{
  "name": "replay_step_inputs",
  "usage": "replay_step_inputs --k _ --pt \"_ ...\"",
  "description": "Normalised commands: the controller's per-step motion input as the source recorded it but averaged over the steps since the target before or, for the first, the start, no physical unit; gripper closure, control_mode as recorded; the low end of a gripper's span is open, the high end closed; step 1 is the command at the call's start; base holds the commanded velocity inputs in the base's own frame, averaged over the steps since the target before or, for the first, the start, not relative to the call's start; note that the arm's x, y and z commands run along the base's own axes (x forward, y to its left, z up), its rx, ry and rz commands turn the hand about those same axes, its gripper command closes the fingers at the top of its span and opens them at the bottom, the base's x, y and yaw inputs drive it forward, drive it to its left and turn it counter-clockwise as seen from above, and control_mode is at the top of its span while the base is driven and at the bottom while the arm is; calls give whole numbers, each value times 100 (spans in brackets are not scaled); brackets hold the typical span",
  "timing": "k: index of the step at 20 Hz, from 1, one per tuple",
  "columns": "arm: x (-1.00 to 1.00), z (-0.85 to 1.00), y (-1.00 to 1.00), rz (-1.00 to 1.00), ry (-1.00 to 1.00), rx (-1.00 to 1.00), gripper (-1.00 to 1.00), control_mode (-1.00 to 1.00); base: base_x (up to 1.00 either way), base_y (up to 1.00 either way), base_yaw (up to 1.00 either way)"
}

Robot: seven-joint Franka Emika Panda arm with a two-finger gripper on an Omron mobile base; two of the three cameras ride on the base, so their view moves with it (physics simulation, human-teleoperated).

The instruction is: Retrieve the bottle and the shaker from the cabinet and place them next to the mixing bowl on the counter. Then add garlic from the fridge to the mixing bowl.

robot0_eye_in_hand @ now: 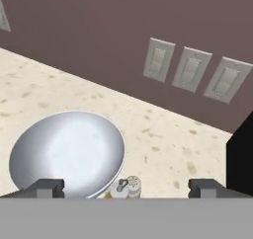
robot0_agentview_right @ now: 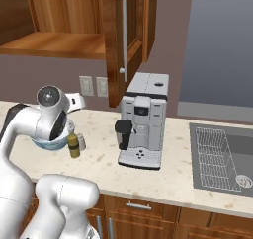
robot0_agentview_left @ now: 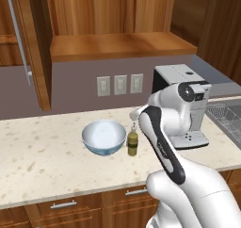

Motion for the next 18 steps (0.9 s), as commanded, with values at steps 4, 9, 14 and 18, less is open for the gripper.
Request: replay_step_inputs --k 4,9,14,18 --pt "-3 32 0 -29 2 -5 -100 -100 0 0 0" --pt "-3 7 2 -42 -5 0 -100 -100 0 0 0" --pt "-61 32 4 -14 -3 2 -100 -100 0 0 0" --pt "-66 60 0 0 0 0 -100 -100 0 0 0"
